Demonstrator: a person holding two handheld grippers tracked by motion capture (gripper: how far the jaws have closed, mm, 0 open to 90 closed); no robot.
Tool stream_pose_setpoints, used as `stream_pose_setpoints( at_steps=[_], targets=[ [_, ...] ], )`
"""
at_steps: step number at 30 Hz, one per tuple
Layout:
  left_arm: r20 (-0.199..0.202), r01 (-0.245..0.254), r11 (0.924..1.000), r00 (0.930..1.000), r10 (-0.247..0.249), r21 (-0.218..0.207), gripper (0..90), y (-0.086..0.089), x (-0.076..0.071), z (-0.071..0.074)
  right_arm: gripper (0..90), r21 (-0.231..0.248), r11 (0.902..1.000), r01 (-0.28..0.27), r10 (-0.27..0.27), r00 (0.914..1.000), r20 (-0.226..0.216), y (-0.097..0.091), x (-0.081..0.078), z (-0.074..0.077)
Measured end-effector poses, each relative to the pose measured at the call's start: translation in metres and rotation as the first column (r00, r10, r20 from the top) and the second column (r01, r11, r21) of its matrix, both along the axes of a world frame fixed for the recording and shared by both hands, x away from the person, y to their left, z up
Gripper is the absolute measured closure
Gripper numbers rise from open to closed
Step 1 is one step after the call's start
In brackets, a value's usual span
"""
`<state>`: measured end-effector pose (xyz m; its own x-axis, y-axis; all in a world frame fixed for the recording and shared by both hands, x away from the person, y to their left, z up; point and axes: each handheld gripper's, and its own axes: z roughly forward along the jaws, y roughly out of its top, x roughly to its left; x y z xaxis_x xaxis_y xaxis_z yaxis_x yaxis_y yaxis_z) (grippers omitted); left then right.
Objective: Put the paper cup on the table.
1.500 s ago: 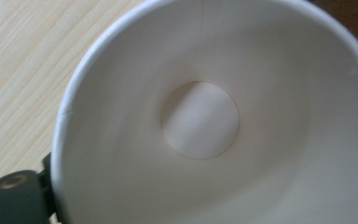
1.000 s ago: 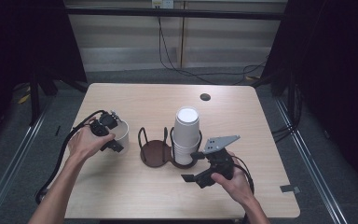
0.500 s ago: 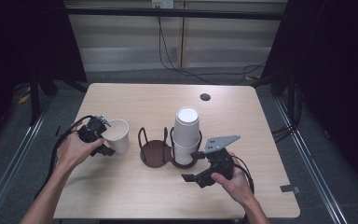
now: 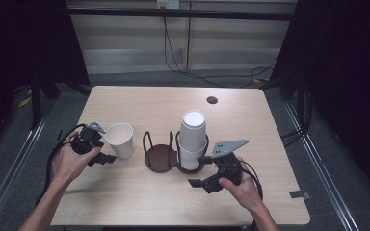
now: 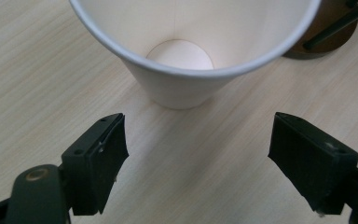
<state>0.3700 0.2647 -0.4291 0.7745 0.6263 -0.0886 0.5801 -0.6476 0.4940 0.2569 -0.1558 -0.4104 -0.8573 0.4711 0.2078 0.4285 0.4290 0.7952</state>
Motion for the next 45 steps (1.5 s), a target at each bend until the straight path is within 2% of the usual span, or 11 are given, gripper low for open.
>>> stream_pose_setpoints(
  at_steps=[8,16,19,23,26,28,30,32,35,39,45],
  targets=[
    [0.043,-0.066,0.9895,0.9965,0.072,-0.129,21.9,0.011,-0.016,0.001,16.5,-0.004,1.0000,0.007,-0.007,1.0000,0.004,-0.002,-0.002,0.000],
    [0.084,-0.046,0.9717,0.9942,0.067,-0.232,25.0,0.020,-0.038,0.003,17.1,0.008,0.9984,0.056,-0.056,0.9981,0.026,-0.009,-0.005,0.001],
    [0.076,-0.036,0.9587,0.9953,0.059,-0.282,24.9,0.021,-0.044,0.004,17.2,0.022,0.9970,0.074,-0.075,0.9965,0.037,-0.012,-0.005,0.002],
    [0.165,-0.029,0.9525,0.9828,0.082,-0.303,25.4,0.020,-0.057,0.008,17.2,0.038,0.9952,0.091,-0.092,0.9949,0.041,-0.014,-0.008,0.002],
    [0.186,0.001,0.9405,0.9803,0.066,-0.340,29.8,0.016,-0.066,0.007,17.1,0.045,0.9945,0.095,-0.096,0.9949,0.032,-0.015,-0.010,-0.001],
    [0.211,0.020,0.9416,0.9760,0.054,-0.336,29.9,0.012,-0.072,0.007,17.1,0.041,0.9944,0.098,-0.099,0.9946,0.033,-0.015,-0.011,-0.001],
    [0.215,0.040,0.9303,0.9757,0.042,-0.365,29.9,0.010,-0.078,0.007,17.1,0.033,0.9930,0.113,-0.114,0.9930,0.029,-0.016,-0.013,-0.006],
    [0.210,0.037,0.9040,0.9759,0.059,-0.426,29.9,0.009,-0.085,0.007,17.1,0.033,0.9922,0.120,-0.121,0.9922,0.028,-0.017,-0.015,-0.008],
    [0.230,0.048,0.9089,0.9716,0.054,-0.414,29.6,0.006,-0.091,0.004,17.2,0.032,0.9904,0.134,-0.135,0.9903,0.032,-0.020,-0.018,-0.009],
    [0.242,0.055,0.9022,0.9688,0.055,-0.428,28.4,-0.001,-0.102,0.001,17.2,0.036,0.9890,0.143,-0.144,0.9892,0.027,-0.025,-0.022,-0.009],
    [0.241,0.065,0.8750,0.9685,0.060,-0.480,24.9,-0.015,-0.115,-0.001,17.2,0.039,0.9873,0.154,-0.155,0.9878,0.016,-0.030,-0.029,-0.015]
  ],
)
